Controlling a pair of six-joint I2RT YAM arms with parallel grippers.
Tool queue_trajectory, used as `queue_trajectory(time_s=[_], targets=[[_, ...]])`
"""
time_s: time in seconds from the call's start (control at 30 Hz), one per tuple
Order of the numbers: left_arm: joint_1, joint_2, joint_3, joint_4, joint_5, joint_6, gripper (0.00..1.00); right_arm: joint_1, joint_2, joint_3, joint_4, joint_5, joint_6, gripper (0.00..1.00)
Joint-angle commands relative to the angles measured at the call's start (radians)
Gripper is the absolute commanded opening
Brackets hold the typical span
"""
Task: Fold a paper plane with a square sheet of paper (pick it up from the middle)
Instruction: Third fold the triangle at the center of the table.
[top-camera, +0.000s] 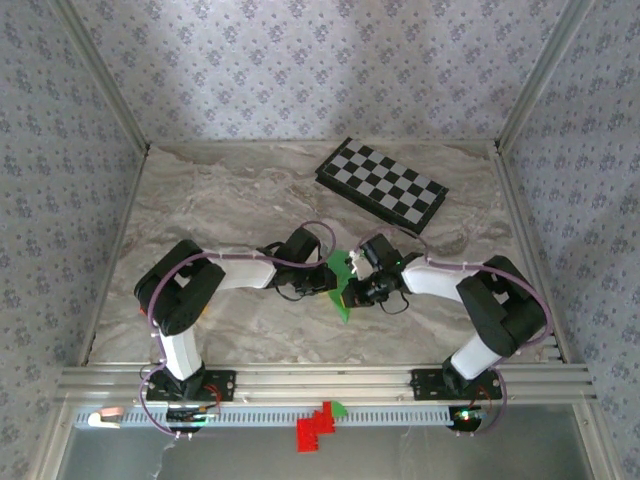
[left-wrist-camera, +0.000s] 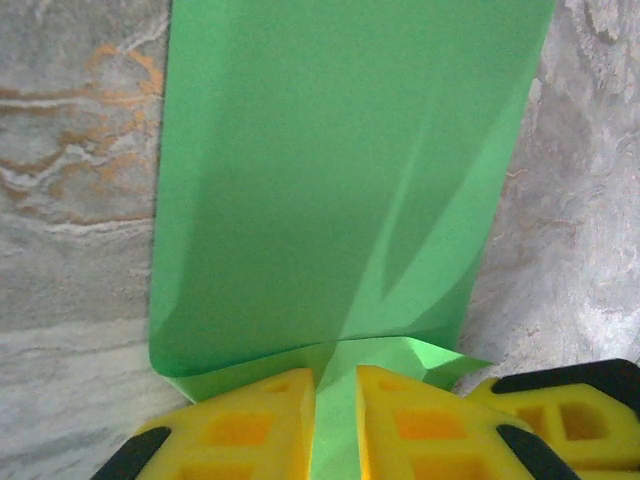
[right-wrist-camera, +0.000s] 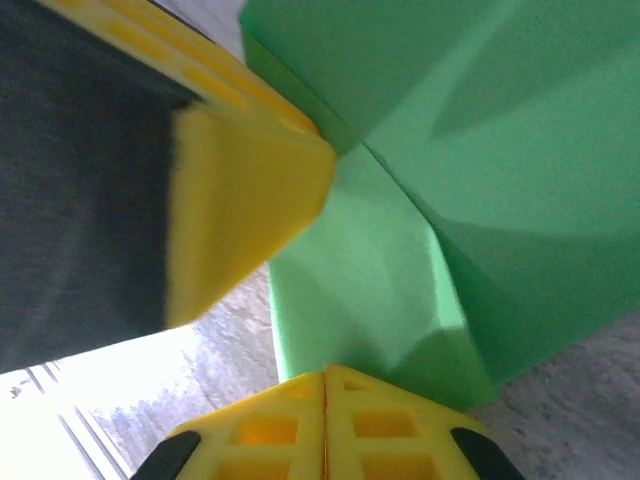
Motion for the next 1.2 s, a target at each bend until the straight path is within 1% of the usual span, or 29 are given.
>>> queue_trajectory(time_s=[0.0, 0.13, 0.33, 0.57, 0.67, 0.9, 1.17], targets=[[0.008, 0.034, -0.038, -0.033, -0.045, 0.003, 0.19, 0.022, -0.042, 0.052, -0.044, -0.005, -0.009, 0.10], [0.001, 0.013, -0.067, -0.029, -0.070, -0.017, 0.19, 0.057, -0.067, 0.049, -0.011, -0.021, 0.016, 0.12], [-0.004, -0.028, -0.110, -0.017, -0.105, -0.050, 0.19, 0.115, -0.054, 0.043, 0.042, -0.033, 0.027, 0.12], [-0.013, -0.082, -0.154, -0.018, -0.134, -0.075, 0.19, 0.139, 0.013, 0.053, 0.086, -0.037, 0.015, 0.12], [-0.014, -0.092, -0.160, -0.019, -0.137, -0.078, 0.19, 0.140, 0.044, 0.061, 0.093, -0.035, 0.006, 0.11], [-0.010, -0.093, -0.156, -0.021, -0.133, -0.072, 0.19, 0.110, 0.085, 0.042, 0.096, -0.023, -0.012, 0.10], [0.003, -0.099, -0.126, -0.021, -0.098, -0.054, 0.22, 0.086, 0.103, -0.003, 0.098, -0.018, -0.022, 0.09]])
